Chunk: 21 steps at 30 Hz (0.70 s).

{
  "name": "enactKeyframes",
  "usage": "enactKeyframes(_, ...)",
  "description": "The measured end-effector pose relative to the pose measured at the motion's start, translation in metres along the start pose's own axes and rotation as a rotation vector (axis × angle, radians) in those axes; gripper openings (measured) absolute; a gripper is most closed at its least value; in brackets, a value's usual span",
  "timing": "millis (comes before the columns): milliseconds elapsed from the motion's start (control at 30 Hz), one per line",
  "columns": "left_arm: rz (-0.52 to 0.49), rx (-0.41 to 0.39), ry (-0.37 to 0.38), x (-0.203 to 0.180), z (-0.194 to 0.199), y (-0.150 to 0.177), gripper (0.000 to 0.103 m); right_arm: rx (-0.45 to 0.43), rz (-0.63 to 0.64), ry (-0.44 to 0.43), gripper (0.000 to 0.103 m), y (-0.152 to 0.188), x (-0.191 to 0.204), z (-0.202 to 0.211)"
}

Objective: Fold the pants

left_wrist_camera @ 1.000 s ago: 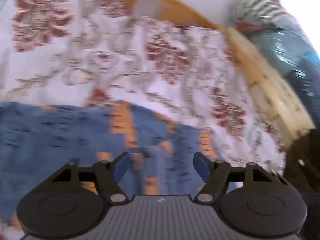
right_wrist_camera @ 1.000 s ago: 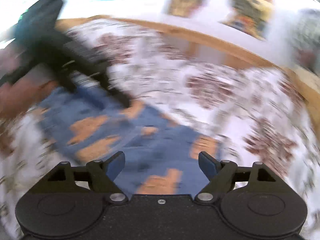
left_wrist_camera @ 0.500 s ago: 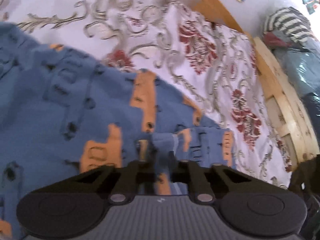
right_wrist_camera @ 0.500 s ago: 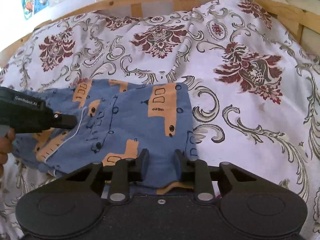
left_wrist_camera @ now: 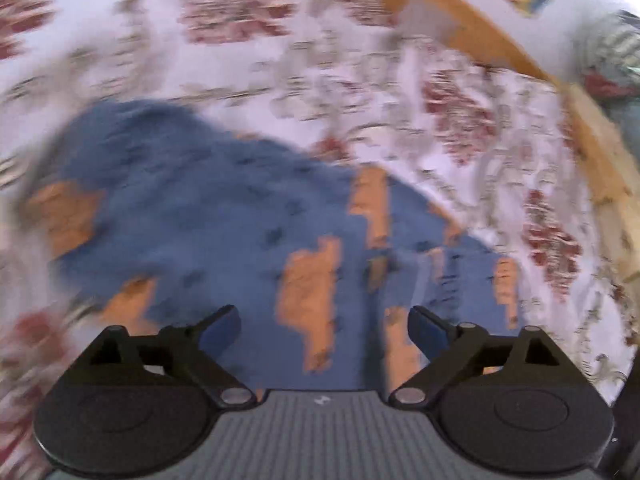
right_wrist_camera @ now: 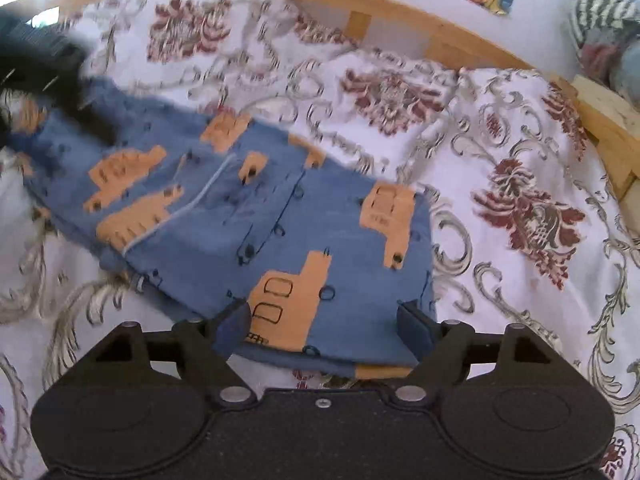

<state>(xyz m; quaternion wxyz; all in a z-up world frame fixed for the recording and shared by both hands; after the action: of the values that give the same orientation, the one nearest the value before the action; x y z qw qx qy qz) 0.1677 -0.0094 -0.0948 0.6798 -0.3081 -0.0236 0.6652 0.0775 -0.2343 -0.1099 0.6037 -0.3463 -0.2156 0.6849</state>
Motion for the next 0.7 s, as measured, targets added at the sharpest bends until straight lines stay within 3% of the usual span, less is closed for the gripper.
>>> enactKeyframes(100,0.037,0.044,-0.124,0.037,0.024,0.008,0.099,-0.103,-0.042,0.010,0.101,-0.013,-0.004,0.016)
enactKeyframes(233,0.015,0.046,-0.220,0.084,0.050,-0.009,0.100,-0.173,-0.013,-0.033,0.102,-0.025,0.017,0.026)
enactKeyframes(433,0.007,-0.012,-0.161,0.119,0.062,-0.051,0.103,-0.186,0.122,-0.060,0.102,-0.046,0.077,0.019)
enactKeyframes(500,0.072,-0.029,-0.127,0.127,0.062,-0.049,0.103,-0.184,0.142,-0.067,0.102,-0.051,0.096,0.012)
enactKeyframes(567,0.158,-0.095,-0.087,0.127,0.063,-0.045,0.103,-0.183,0.161,-0.090,0.102,-0.055,0.110,0.004)
enactKeyframes(633,0.259,-0.178,-0.087,0.124,0.062,-0.036,0.102,-0.181,0.183,-0.113,0.102,-0.055,0.122,-0.005)
enactKeyframes(700,0.282,-0.235,-0.095,0.117,0.059,-0.027,0.101,-0.183,0.199,-0.129,0.102,-0.053,0.129,-0.010)
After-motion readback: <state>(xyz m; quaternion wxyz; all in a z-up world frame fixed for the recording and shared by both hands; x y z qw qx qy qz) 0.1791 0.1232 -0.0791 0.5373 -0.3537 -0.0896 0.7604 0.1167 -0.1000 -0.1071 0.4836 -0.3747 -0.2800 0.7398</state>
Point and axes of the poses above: each gripper's, at about its wrist camera, not at the fingertips, and z roughly against the way its jaws point, x to its left, y to its underside, the point moved 7 cm from there along -z, roughly the way its jaws point, and after that the axes turned 1 degree about -x, right-handed, at the moved point
